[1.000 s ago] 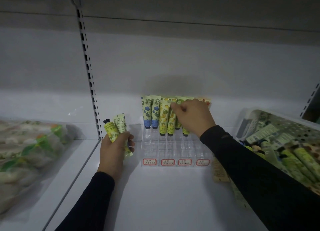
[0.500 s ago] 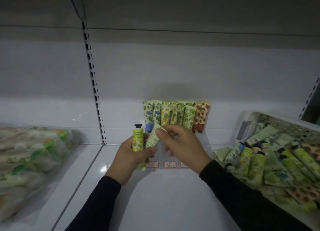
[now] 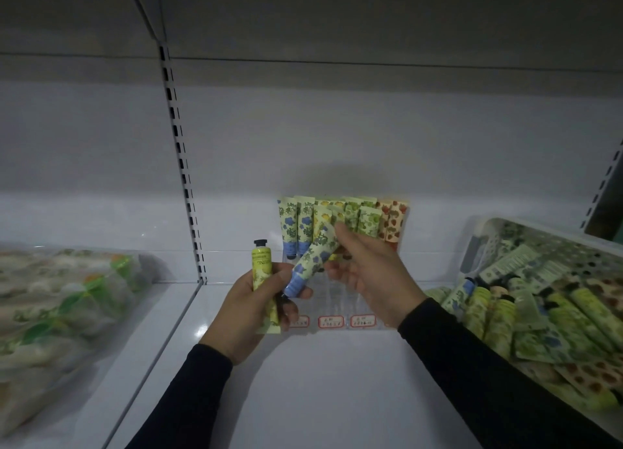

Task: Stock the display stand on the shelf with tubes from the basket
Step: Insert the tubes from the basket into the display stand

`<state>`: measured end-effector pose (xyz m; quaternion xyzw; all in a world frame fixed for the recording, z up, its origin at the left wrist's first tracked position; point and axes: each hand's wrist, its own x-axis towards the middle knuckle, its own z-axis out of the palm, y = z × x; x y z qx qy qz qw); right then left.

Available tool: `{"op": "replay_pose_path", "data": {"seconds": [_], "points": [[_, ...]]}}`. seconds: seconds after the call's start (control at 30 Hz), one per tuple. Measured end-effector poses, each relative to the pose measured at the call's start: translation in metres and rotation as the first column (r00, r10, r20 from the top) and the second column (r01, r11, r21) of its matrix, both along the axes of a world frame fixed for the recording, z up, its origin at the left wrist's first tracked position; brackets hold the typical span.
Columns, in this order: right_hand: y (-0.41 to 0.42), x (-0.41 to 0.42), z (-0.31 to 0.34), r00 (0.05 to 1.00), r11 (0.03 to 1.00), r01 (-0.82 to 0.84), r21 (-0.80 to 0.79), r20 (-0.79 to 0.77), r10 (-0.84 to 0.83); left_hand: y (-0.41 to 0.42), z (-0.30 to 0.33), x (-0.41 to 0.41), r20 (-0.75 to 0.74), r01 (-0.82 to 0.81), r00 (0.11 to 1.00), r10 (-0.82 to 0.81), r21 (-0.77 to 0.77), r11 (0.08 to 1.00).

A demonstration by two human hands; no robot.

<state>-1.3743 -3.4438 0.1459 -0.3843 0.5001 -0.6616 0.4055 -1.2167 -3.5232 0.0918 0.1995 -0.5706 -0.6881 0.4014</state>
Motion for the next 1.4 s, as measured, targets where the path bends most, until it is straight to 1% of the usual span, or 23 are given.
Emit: {"op": "replay_pose_path", "data": {"seconds": [0.03,0.1,0.23,0.3,0.4,0.5,0.57,0.67,0.73,0.83,0.97,1.07,1.4], "points": [[0.000,-0.002,-0.001,1.000,1.000,0.009,-0.017,0.015,-0.009,0.000,0.001,0.001,-0.015,0.009,1.000,-0.008,0.029,1.000],[0.000,-0.003,-0.005,0.999,0.998,0.048,-0.041,-0.013,-0.049,0.000,0.002,0.001,-0.030,0.017,0.999,-0.016,0.057,0.998],[0.000,-0.004,-0.006,0.997,0.994,0.078,-0.080,-0.011,-0.079,-0.002,0.000,0.000,-0.025,0.009,1.000,-0.008,0.066,0.998],[0.000,-0.003,-0.001,0.994,0.990,0.099,-0.102,-0.030,-0.103,-0.003,0.000,0.001,-0.026,-0.028,0.999,0.030,0.061,0.998],[-0.001,-0.004,0.011,0.978,0.980,0.130,-0.150,-0.141,-0.152,-0.009,-0.003,0.001,-0.033,-0.200,0.978,0.204,0.090,0.976],[-0.007,-0.006,0.028,0.944,0.970,0.167,-0.176,-0.257,-0.209,-0.016,-0.008,0.000,0.014,-0.390,0.921,0.390,0.084,0.917],[-0.014,-0.008,0.039,0.892,0.957,0.207,-0.202,-0.363,-0.269,-0.018,-0.011,-0.001,0.035,-0.437,0.900,0.435,0.082,0.896],[-0.027,-0.008,0.047,0.718,0.926,0.286,-0.245,-0.585,-0.376,-0.018,-0.011,-0.003,0.055,-0.451,0.892,0.448,0.083,0.888],[-0.035,-0.006,0.048,0.616,0.913,0.312,-0.261,-0.676,-0.404,-0.019,-0.012,-0.003,0.064,-0.453,0.891,0.449,0.082,0.888],[-0.045,-0.004,0.042,0.474,0.887,0.356,-0.294,-0.761,-0.443,-0.020,-0.012,-0.003,0.066,-0.454,0.891,0.449,0.079,0.888],[-0.052,-0.002,0.032,0.340,0.870,0.370,-0.326,-0.824,-0.454,-0.020,-0.012,-0.003,0.067,-0.459,0.888,0.455,0.084,0.884],[-0.056,-0.001,0.027,0.298,0.871,0.379,-0.313,-0.850,-0.435,-0.020,-0.012,-0.003,0.074,-0.459,0.888,0.454,0.087,0.884],[-0.065,-0.002,0.029,0.268,0.876,0.398,-0.273,-0.879,-0.396,-0.020,-0.012,-0.003,0.075,-0.441,0.897,0.435,0.095,0.893]]}}
